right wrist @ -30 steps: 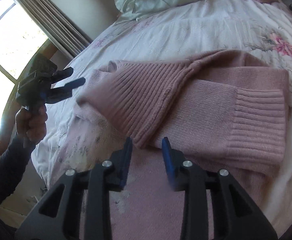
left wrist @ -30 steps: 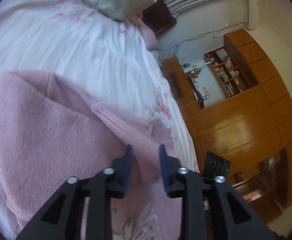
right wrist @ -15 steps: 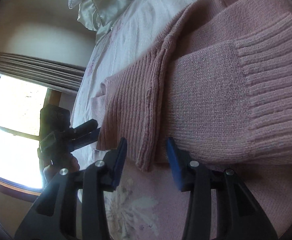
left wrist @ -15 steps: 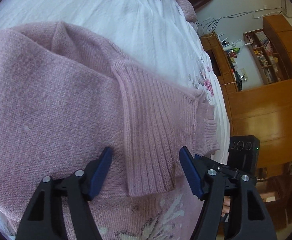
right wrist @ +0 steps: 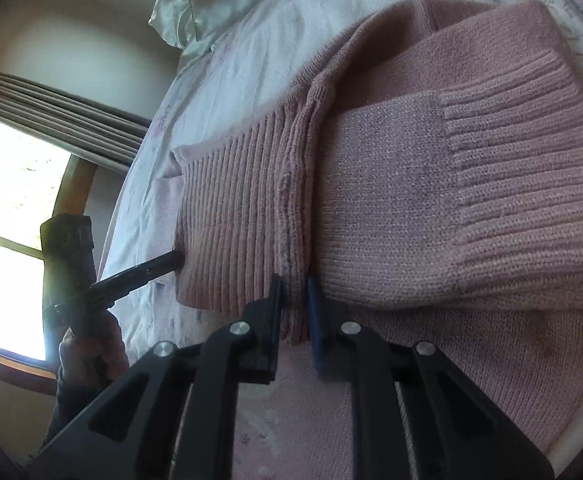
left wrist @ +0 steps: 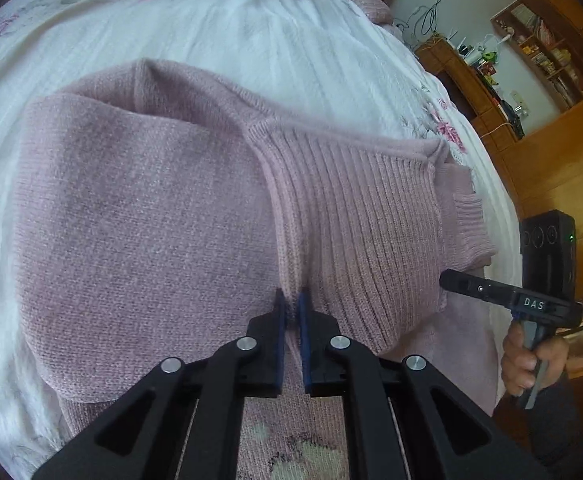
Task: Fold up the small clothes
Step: 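Grasp the ribbed hem with the left tool and fold it over, then release the hem and withdraw both tools from the folded sweater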
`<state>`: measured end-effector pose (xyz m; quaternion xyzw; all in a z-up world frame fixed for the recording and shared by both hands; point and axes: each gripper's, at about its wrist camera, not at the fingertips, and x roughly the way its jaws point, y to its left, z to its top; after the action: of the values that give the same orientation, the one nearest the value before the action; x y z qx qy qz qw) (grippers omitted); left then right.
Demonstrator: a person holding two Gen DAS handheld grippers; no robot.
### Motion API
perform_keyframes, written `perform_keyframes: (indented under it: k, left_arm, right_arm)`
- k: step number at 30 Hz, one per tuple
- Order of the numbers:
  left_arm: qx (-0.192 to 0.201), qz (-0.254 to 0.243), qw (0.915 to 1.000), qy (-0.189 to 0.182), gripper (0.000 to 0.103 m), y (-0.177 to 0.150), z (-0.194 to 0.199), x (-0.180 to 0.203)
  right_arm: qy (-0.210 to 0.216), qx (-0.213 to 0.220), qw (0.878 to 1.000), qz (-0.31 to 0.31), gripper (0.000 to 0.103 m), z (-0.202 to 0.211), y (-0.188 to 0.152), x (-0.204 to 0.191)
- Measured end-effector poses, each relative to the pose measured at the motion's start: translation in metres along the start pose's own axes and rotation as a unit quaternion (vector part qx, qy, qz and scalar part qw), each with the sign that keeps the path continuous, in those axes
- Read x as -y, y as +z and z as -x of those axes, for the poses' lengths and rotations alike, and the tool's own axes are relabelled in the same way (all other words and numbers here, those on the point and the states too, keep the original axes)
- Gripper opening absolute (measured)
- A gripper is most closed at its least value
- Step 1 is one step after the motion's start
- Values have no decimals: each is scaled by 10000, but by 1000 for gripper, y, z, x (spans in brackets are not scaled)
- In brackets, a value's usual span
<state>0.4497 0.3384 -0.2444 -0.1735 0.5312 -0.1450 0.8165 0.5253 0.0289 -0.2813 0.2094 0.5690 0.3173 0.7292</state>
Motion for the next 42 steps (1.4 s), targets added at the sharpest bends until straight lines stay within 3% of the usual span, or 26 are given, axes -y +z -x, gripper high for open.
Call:
perform_keyframes:
  k: [3,5,7,9,10,12,13,15,18,20,25,28,30,34,42]
  left_arm:
    - [479,-33,9980,-422,9,-9,31,10]
    - [534,-165,9951,-813,11,-14,33,20]
    - [260,-161,9942,-1035,15,-14,11,32]
    - [-129,42,9958,-900,20,-16,-18,30]
    - [-283,118,9966,-769,20,-19,-29,24]
    - [-322,433,9941,-937,17,-24,-29,13]
    - [-337,529,9922,-1078,20,-27,-20,12]
    - [-158,473,9901,-1313,57,-41,8,14]
    - [222,416,9869,-1544,67,-86,65,9]
    - [417,468,9850,-1608,75,-130,103,-4]
    - [749,1013,9805,-1511,78,-250,172,-57]
    - [609,1422,9803,-1225,78,-307,177,-93]
    - [443,1682,9762,-1293,78,-333,168,-108]
    - [147,1892,9698,-1533,78,-350,145,-119]
    - [-435,1679,9719,-1590,83,-344,109,-102]
  right_arm:
    - [104,545,9982,209,14,29,-5,-17]
    - [324,581,9975,247,14,31,-6,-25]
    - [289,353,9987,233,15,14,-4,-25]
    - [190,90,9998,42,16,-9,-3,-16]
    - [46,1,10000,-1,11,-17,-4,-9]
    - [69,40,9998,-178,9,-11,-10,4]
    - [171,82,9996,-230,19,0,-15,4]
    - [357,284,9988,-173,37,34,-32,0]
    - [557,407,9976,-51,46,91,-74,4]
    - [472,349,9983,20,60,126,-115,14]
    - [246,7,9995,-206,63,178,-230,53]
    - [-90,-148,9993,-342,63,184,-278,76]
    - [-90,-173,9986,-486,63,182,-298,86]
    - [-84,-141,9978,-635,62,170,-313,97]
    - [45,-225,9967,-784,63,149,-321,104]
